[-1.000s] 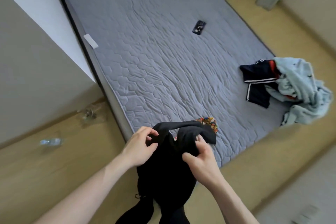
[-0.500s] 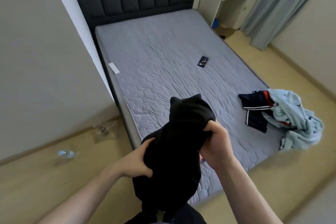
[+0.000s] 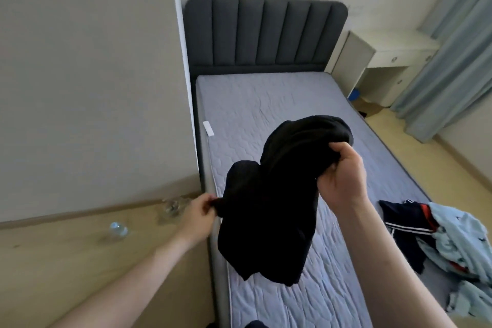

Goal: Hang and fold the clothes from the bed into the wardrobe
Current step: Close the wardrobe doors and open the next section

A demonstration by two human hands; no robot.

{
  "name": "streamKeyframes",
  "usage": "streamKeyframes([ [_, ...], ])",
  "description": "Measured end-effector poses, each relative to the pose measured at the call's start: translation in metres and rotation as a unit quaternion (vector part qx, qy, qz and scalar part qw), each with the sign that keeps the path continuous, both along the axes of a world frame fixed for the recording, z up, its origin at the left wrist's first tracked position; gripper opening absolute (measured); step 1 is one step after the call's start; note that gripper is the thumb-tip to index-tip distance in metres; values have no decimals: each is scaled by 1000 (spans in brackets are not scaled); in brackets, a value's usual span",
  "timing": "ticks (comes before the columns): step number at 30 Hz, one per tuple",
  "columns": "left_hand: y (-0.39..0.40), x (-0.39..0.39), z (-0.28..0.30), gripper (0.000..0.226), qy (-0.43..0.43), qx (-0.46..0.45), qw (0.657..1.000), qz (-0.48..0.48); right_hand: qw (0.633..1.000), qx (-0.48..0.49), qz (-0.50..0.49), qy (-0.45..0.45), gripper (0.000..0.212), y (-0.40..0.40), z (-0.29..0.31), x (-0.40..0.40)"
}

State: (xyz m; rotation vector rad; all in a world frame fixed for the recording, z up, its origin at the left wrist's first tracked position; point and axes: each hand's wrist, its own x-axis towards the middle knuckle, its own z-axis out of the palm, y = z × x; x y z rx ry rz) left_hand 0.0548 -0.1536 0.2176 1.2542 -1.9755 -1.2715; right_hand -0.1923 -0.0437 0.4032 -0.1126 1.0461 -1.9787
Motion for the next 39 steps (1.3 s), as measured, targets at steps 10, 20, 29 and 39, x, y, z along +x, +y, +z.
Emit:
streamKeyframes([
  [10, -5, -11, 207, 33, 313, 30, 942, 118, 970, 167, 79, 158, 11, 13, -90, -43],
  [20, 54, -42, 274, 24, 345, 29, 919, 190, 828, 194, 401, 340, 115, 79, -99, 33],
  [29, 116, 16, 299, 17, 329, -27, 887, 324, 724, 105, 479, 485, 72, 107, -93, 101],
  [39, 152, 268, 241, 34, -174, -201, 821, 506, 788, 43, 497, 362, 36, 49, -37, 141],
])
